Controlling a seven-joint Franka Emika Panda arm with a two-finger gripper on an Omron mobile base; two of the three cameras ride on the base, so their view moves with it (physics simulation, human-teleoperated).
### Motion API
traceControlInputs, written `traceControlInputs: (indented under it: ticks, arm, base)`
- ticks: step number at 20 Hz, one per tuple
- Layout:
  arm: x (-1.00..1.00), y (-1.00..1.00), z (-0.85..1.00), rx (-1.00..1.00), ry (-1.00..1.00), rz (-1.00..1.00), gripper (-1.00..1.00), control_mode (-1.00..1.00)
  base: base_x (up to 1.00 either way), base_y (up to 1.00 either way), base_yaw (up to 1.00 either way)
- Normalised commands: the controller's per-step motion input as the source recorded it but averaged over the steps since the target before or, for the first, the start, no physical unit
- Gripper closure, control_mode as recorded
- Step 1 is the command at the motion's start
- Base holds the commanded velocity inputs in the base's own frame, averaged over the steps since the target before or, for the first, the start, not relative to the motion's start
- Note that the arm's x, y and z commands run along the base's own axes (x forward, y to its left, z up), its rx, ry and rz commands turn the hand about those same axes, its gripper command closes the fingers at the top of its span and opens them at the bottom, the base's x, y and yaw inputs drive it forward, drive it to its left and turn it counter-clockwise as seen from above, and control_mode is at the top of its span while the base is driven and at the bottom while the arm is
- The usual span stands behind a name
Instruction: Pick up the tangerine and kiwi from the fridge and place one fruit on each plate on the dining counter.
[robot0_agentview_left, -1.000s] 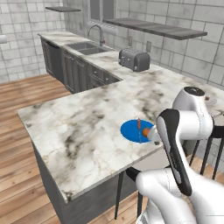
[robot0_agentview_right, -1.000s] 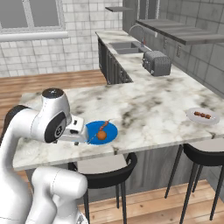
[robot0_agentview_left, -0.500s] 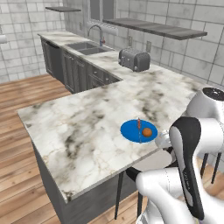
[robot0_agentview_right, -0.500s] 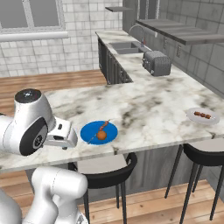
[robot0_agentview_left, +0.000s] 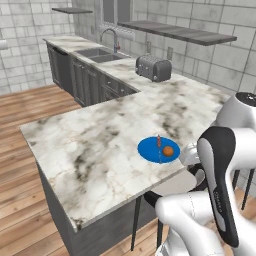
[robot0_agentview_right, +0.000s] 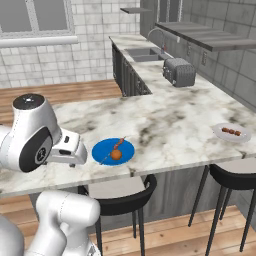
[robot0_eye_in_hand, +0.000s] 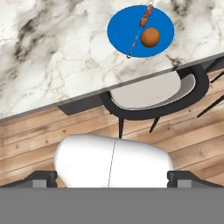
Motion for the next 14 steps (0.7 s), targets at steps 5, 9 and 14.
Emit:
traceControlInputs:
  ticks: [5,9,14]
  arm:
    - [0.00,0.00,0.00,0.00,0.00,0.00,-1.00,-1.00]
    - [-0.01,0.00,0.00,0.00,0.00,0.00,-1.00,1.00]
    - [0.00,0.00,0.00,0.00,0.00,0.00,-1.00,1.00]
  base:
    - [0.00,0.00,0.00]
    - [-0.22,0.14,0.01]
    - [-0.72,0.90,0.11]
